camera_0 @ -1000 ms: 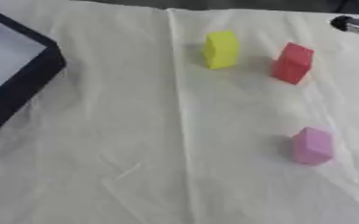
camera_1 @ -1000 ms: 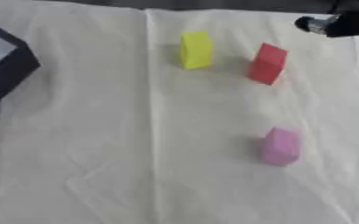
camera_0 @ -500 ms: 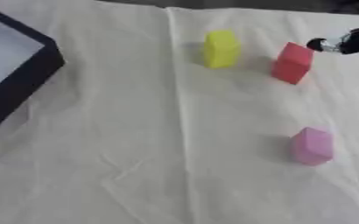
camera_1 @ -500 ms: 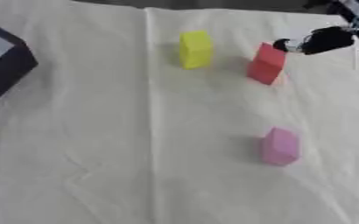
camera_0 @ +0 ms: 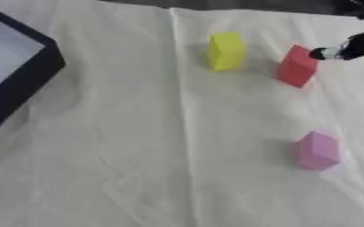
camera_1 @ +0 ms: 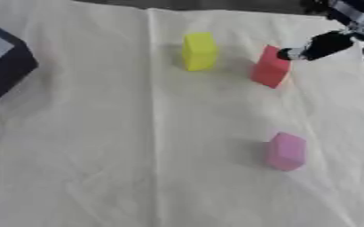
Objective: Pick up the objects with one hand, pass them to the other hand, and then place them into the box on the other side of the table.
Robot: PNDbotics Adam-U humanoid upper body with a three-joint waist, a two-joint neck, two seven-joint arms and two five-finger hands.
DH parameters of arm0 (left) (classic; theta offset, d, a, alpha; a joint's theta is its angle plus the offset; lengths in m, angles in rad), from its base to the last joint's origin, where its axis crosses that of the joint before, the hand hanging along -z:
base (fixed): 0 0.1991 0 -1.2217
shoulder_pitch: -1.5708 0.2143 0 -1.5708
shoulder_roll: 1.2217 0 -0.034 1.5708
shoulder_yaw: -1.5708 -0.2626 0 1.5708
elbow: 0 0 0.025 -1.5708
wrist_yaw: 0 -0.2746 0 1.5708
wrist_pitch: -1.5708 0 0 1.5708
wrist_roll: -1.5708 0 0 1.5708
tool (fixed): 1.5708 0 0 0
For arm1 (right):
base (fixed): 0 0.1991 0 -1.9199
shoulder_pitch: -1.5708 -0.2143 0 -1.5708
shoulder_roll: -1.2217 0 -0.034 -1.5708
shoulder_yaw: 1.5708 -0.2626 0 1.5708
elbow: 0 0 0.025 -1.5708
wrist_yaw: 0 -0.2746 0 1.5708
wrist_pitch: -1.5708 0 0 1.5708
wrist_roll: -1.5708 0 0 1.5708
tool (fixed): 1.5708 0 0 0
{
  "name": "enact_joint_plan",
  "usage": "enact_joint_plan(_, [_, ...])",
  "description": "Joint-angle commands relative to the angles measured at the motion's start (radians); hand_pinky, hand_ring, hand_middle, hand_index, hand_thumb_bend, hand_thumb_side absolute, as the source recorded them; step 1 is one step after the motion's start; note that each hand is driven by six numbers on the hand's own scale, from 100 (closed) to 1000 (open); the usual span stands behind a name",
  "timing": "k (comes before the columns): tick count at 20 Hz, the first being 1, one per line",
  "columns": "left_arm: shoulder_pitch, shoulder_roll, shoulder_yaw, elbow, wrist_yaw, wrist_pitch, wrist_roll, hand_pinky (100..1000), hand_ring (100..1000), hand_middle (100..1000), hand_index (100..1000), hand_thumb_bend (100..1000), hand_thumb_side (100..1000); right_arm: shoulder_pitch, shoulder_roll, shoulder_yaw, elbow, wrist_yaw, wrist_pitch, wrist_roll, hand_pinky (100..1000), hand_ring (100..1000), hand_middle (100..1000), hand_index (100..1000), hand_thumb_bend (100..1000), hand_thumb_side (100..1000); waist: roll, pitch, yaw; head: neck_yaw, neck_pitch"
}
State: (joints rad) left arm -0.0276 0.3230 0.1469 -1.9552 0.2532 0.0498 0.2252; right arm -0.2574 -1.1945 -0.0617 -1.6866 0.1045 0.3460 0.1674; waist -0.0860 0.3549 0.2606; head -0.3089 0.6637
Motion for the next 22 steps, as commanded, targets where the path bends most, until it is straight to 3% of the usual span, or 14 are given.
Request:
enact_joint_plan(1, [-0.007,0.016,0.001,-0.017,-0.005,0.0,-0.004,865,717,821,752,847,387,-0.029,-0.043,-0.035,0.023,0.051,-0.005,0.1,903,929,829,904,657,253,0.001,-0.011,0.001,-0.006,-0.018])
enact_joint_plan(8, [-0.009,0.017,0.0,-0.02,-0.008,0.001,-0.005,865,717,821,752,846,387,-0.058,-0.032,-0.041,0.057,0.116,-0.028,0.204,908,932,852,908,660,248,-0.003,-0.001,0.009,-0.015,-0.026])
enact_joint_plan(22, [-0.012,0.015,-0.005,-0.021,-0.009,0.003,-0.012,866,718,822,753,842,387,-0.086,-0.01,-0.012,0.076,0.17,-0.036,0.268,907,930,870,915,677,257,-0.002,0.011,0.017,-0.024,-0.026])
